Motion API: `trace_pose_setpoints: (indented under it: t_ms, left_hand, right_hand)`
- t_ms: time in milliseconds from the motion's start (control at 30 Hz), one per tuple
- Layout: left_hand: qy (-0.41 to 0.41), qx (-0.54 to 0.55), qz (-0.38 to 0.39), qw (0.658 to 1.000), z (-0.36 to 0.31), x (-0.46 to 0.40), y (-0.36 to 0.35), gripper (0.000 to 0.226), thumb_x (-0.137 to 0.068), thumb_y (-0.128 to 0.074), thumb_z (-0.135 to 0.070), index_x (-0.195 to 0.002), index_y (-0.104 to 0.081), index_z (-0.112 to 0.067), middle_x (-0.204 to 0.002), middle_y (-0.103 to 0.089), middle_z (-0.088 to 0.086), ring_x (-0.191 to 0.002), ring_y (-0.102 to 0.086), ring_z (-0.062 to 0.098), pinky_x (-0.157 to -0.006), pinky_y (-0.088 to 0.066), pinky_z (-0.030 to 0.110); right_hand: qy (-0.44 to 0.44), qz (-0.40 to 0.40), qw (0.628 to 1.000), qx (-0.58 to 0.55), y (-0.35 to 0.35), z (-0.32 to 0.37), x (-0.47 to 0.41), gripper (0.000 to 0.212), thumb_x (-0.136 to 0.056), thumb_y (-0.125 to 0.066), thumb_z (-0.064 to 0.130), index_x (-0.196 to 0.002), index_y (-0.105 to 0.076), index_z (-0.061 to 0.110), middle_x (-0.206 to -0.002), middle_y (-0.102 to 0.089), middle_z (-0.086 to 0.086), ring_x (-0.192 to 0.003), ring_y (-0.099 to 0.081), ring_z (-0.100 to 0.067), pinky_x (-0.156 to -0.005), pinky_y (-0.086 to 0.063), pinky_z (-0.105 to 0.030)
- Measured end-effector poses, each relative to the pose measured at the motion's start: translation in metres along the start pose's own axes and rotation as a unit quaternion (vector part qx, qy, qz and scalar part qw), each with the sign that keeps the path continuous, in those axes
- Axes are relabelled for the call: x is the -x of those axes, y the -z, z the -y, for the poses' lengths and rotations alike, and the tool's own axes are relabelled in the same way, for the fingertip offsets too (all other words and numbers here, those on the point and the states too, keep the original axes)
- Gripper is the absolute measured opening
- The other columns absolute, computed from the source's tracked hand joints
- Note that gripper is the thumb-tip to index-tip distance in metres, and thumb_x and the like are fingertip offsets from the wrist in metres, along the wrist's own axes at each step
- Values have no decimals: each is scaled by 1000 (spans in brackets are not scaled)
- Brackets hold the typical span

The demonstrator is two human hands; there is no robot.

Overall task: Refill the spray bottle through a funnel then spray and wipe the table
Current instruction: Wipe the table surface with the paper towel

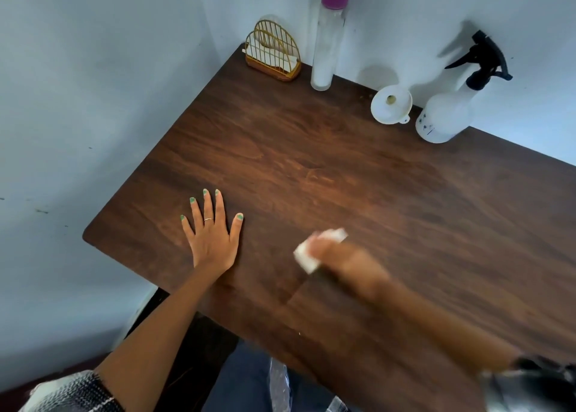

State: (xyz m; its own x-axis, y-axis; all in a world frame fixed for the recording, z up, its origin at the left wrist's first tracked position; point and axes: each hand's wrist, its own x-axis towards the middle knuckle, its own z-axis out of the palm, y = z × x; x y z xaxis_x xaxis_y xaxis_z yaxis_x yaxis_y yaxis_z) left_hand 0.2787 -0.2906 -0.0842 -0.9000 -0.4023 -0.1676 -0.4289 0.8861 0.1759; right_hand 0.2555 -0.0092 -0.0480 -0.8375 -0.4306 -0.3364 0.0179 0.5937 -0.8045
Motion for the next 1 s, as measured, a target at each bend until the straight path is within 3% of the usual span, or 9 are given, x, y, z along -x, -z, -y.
trace_pose_setpoints:
  t_ms: [100,200,300,433,567,700,767,867,1000]
  left_hand:
    - [-1,-3,1,1000,0,0,-1,68,-93,-19,-55,-148,0,-21,-158,-1,5,-145,5,30,-115,0,53]
    - [-4,-5,5,1000,-1,0,-1,68,-93,-19,-55,-148,1,-21,-158,0,6,-145,5,31,-115,1,53]
    - [-3,-10,5,1000,0,1,0,68,-93,-20,-55,-148,1,-21,-158,0,6,-145,5,31,-115,1,53]
    - [-4,-10,9,1000,1,1,0,68,-93,-20,-55,-148,1,-21,-158,0,6,-145,5,31,-115,1,53]
    - [-6,-10,12,1000,0,0,1,69,-93,-20,-55,-149,0,-20,-158,0,6,-145,5,31,-115,0,54]
    - [-3,-4,17,1000,0,0,1,69,-93,-20,-56,-149,1,-21,-158,2,6,-145,8,30,-115,3,53]
    - [-5,-6,16,1000,0,0,1,69,-93,-20,-56,-149,0,-20,-158,1,6,-145,7,30,-115,3,53]
    - [1,-8,13,1000,0,1,1,70,-93,-20,-56,-148,0,-20,-158,1,6,-145,7,31,-114,3,54]
    - [-3,-13,10,1000,-2,1,0,70,-93,-21,-56,-149,0,-20,-158,1,7,-145,6,31,-114,2,54]
  right_hand:
    - [-142,-221,932,248,86,-39,-27,50,-81,-55,-2,-128,-55,14,-130,-56,-9,-116,-53,-34,-97,-43,-43]
    - [-272,-358,851,272,128,-58,-41,55,-82,-48,-9,-135,-42,4,-133,-48,-18,-119,-46,-41,-93,-44,-51]
    - [-233,-296,907,188,49,-26,-30,42,-92,-51,8,-134,-48,9,-131,-52,-15,-118,-50,-28,-98,-40,-43]
    - [-85,9,996,-8,-65,17,23,31,-97,-49,8,-125,-50,-4,-129,-54,-23,-118,-53,-37,-95,-45,-23]
    - [-78,-12,991,-108,-20,32,79,18,-77,-77,12,-94,-71,14,-90,-73,-8,-87,-71,-21,-76,-58,-31]
    - [-112,-111,981,111,49,-16,48,33,-89,-59,9,-121,-63,16,-117,-66,-8,-110,-61,-28,-92,-47,-31]
    - [-163,-244,927,232,98,-53,19,52,-82,-50,-8,-130,-54,11,-132,-55,-17,-118,-52,-37,-95,-43,-43]
    - [-258,-388,860,205,123,-66,-6,55,-78,-49,-10,-131,-47,3,-133,-50,-20,-118,-49,-42,-94,-44,-50]
    - [-53,-222,940,255,2,-45,8,40,-90,-47,4,-127,-50,18,-131,-49,8,-112,-53,-19,-96,-45,-26]
